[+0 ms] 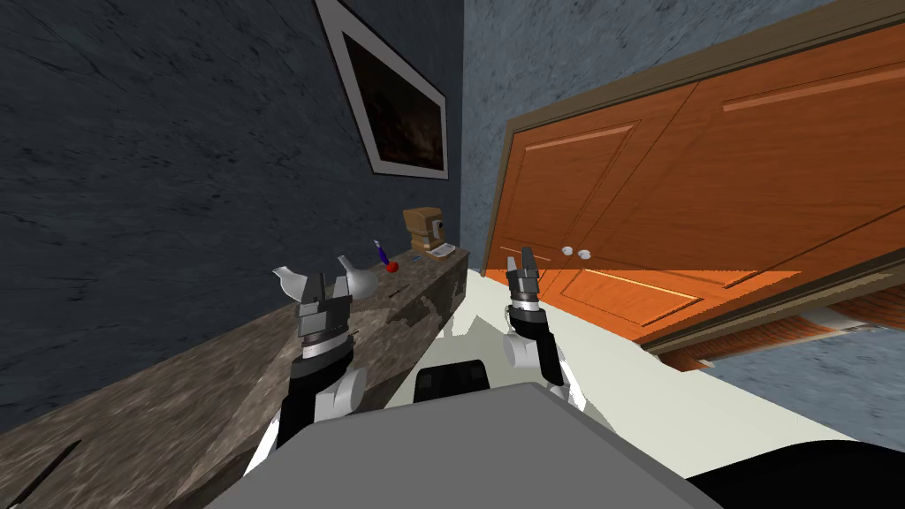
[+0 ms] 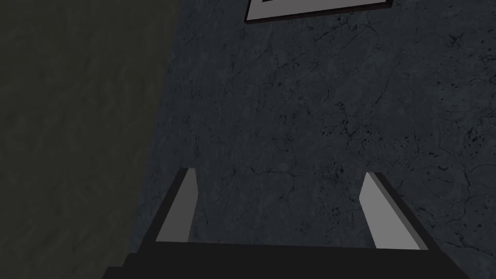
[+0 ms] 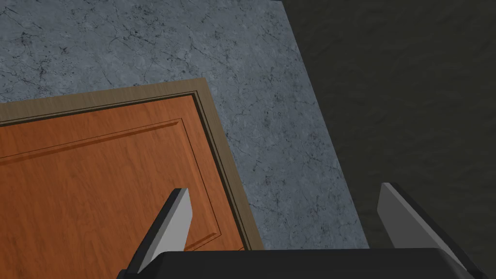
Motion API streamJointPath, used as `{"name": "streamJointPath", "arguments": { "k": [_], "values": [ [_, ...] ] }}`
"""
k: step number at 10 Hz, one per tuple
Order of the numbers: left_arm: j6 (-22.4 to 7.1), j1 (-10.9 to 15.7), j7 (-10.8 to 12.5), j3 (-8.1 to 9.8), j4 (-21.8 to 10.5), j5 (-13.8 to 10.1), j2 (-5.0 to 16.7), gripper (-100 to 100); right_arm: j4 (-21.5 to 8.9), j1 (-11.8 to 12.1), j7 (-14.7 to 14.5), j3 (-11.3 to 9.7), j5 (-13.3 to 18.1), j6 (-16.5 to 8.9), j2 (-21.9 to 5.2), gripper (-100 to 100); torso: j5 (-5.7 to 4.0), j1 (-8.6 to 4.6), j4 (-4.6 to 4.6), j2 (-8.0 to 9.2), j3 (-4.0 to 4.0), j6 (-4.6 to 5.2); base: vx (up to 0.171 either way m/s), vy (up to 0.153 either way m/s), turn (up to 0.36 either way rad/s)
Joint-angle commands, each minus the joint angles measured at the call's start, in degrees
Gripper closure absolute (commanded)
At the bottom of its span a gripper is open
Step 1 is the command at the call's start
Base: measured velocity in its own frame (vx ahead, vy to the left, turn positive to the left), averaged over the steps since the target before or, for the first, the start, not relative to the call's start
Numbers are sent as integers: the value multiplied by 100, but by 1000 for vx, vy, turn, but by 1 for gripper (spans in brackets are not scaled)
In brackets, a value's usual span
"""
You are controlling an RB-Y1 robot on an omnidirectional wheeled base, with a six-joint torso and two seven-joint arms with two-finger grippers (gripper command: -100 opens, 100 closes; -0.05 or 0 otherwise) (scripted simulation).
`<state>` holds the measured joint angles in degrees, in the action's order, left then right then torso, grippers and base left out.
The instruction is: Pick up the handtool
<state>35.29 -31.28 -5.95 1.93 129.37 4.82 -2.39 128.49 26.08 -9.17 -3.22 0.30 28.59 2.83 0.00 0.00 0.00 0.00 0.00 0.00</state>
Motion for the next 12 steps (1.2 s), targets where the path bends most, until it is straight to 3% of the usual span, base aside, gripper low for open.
{"name": "streamJointPath", "arguments": {
  "k": [1,4,7,8,12],
  "values": [
    [-72,29,28,29,6,-52,202,-100,0,0,0,0,0,0,0,0,0,0,0,0,0,0,0,-10,-28],
    [-370,140,138,144,21,-257,658,-100,0,0,0,0,0,0,0,0,-2,-10,0,-2,-1,1,5,-33,-46],
    [-855,316,317,325,29,-592,1068,-100,0,0,0,-1,0,0,1,0,-5,-22,0,-1,-1,1,3,-61,-74],
    [-891,316,317,325,29,-592,1068,-100,0,0,0,-1,0,0,1,0,-5,-23,-1,-3,-2,1,10,-43,-20],
    [-1562,532,551,548,4,-1024,1432,-100,0,0,0,0,0,0,0,0,-4,-15,-1,-5,-3,-1,16,-43,-57]
  ]
}}
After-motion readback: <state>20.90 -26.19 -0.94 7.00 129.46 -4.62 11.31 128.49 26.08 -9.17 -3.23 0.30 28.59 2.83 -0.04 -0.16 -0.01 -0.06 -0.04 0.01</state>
